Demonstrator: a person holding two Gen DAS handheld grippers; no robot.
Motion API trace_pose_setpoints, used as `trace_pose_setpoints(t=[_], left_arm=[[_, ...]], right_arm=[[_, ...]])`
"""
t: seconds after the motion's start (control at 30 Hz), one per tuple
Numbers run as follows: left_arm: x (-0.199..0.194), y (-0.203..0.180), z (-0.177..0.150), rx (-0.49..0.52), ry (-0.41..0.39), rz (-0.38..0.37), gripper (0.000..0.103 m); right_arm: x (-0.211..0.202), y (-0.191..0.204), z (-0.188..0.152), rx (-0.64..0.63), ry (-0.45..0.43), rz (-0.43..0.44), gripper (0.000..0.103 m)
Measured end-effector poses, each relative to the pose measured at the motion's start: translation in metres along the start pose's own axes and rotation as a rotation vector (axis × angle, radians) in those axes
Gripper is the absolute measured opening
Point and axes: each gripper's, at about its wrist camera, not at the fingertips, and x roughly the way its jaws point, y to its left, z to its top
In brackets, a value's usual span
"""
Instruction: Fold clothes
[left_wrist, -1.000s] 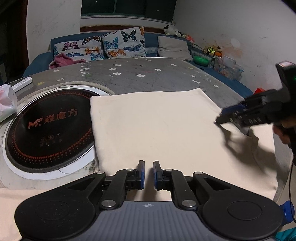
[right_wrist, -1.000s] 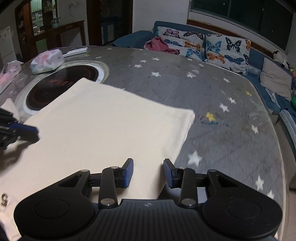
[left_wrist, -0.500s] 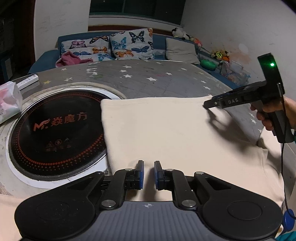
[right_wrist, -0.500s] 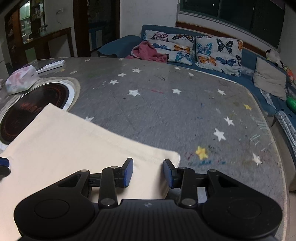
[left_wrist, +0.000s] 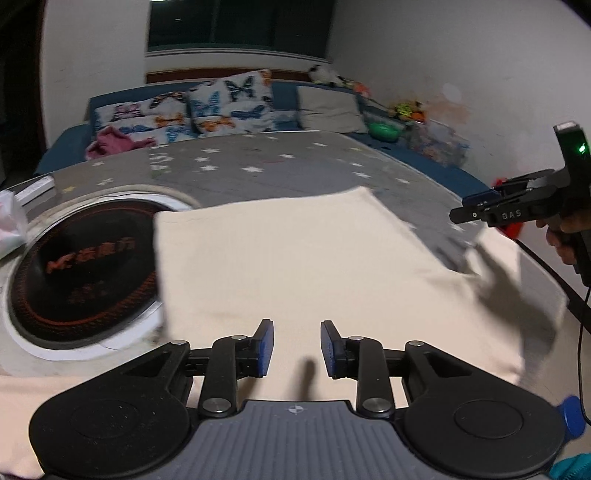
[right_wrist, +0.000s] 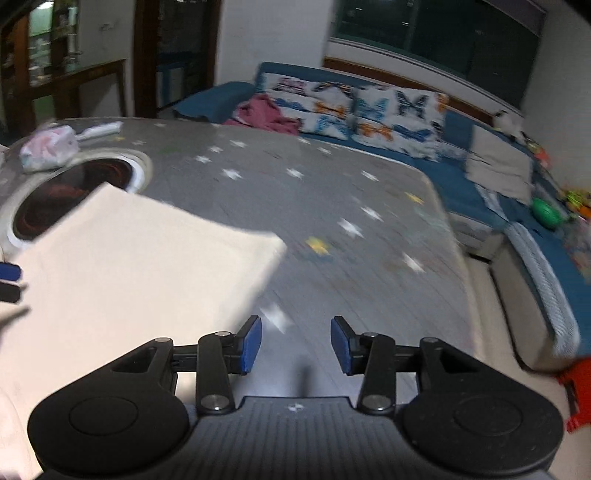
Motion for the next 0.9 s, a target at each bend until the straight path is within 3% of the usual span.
trace_pose_setpoints(t=[0.33,0.57,0.67,0.7,0.73,0.9], left_arm=[[0.003,-0.057,-0.008,0.091,0.019,-0.126,0.032],[0.010,-0.073,-0.012,0.110,0.044,-0.155,0.032],[0.011,-0.075,-0.014,0.110,0.051,-0.153,0.032],[0.012,-0.075,-0.014,0.110,0.053,-0.151,0.032],[0.013,-0.075,-0.015,0.110,0.056,-0.150,0.032],[0.016,-0.075,-0.017,0.109,0.067,-0.148,0.033]], right_arm=[[-0.034,-0.072,-0.082,0.220,0.041,-0.187,0.043],[-0.029,-0.095,-0.099,0.321,0.023,-0.168,0.042],[-0.029,-0.098,-0.103,0.347,0.013,-0.148,0.030],[-0.030,-0.098,-0.103,0.351,0.011,-0.143,0.018],[-0.032,-0.097,-0.104,0.353,0.007,-0.142,0.012],[-0.049,-0.088,-0.102,0.321,-0.014,-0.227,0.008]])
